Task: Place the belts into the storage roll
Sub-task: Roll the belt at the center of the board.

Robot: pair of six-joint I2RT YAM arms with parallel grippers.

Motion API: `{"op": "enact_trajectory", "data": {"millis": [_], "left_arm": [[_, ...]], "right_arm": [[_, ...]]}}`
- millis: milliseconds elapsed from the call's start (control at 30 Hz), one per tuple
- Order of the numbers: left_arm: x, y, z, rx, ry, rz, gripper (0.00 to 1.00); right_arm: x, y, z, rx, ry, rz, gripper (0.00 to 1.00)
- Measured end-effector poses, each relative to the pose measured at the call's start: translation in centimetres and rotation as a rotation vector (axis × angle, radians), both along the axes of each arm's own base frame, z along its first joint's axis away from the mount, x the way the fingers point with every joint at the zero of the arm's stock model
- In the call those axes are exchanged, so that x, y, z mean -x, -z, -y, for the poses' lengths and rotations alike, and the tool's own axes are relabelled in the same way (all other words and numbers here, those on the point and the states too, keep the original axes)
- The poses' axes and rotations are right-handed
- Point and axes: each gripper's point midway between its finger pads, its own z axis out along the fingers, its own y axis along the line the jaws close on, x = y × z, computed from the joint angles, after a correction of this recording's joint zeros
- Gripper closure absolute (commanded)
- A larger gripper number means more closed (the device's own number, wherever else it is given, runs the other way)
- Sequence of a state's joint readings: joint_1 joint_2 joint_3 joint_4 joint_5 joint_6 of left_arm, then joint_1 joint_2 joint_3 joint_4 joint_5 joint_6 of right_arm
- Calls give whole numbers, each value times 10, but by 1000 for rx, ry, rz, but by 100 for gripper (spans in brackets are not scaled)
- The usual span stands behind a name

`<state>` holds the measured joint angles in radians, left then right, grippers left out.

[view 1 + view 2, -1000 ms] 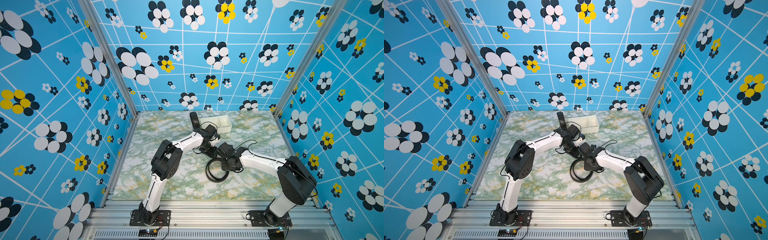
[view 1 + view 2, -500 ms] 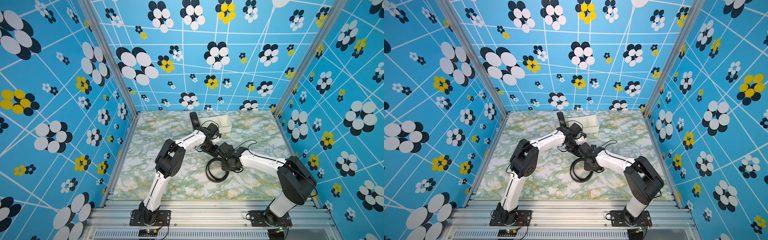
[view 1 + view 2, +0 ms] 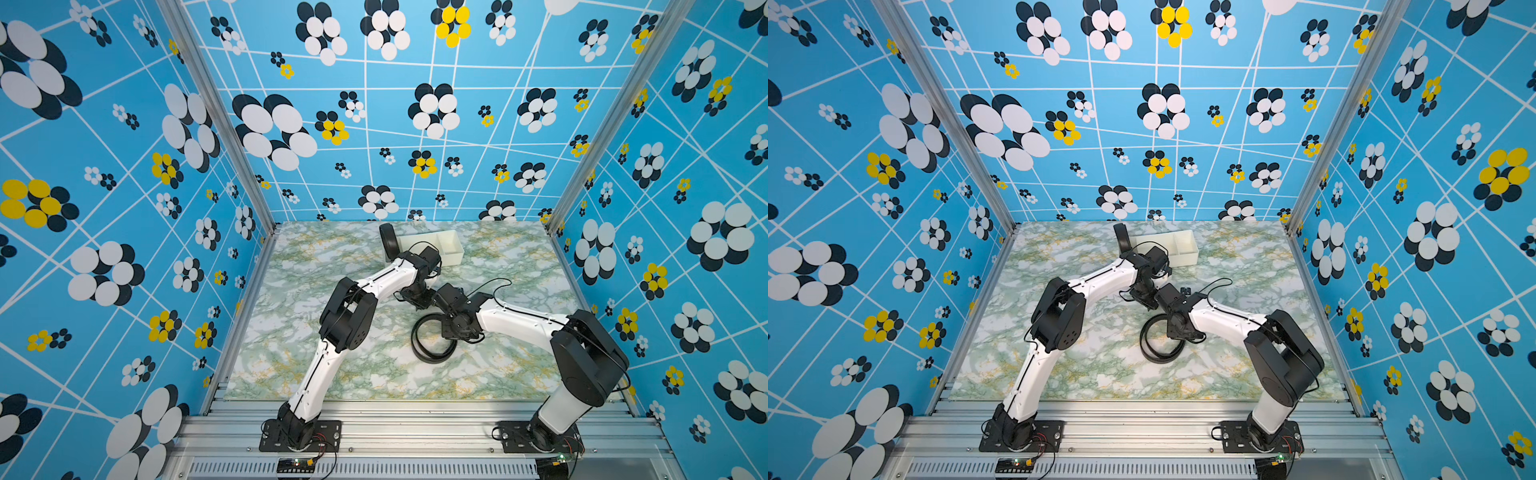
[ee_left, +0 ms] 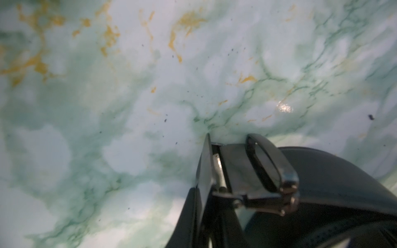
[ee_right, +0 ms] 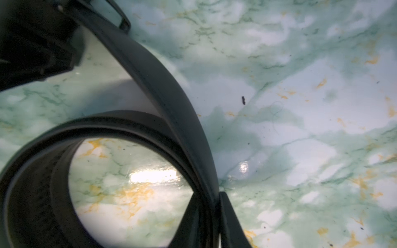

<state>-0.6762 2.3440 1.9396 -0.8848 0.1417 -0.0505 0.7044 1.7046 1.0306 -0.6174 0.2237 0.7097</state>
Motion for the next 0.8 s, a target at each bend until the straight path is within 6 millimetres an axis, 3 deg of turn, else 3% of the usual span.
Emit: {"op": "enact_trajectory", "data": {"millis": [100, 333, 633, 800], "left_arm": [[3, 0, -16, -10, -16, -2, 100], [2, 0, -62, -57, -66, -9, 100], [15, 1, -69, -21, -62, -6, 100], [19, 1, -83, -4, -87, -11, 100]], "right_arm": [[6, 13, 7, 47, 6, -50, 74], [1, 15, 14, 35, 60, -54, 78], [-8, 16, 25, -52, 172, -74, 77], [-12, 16, 32, -57, 220, -75, 69]]}}
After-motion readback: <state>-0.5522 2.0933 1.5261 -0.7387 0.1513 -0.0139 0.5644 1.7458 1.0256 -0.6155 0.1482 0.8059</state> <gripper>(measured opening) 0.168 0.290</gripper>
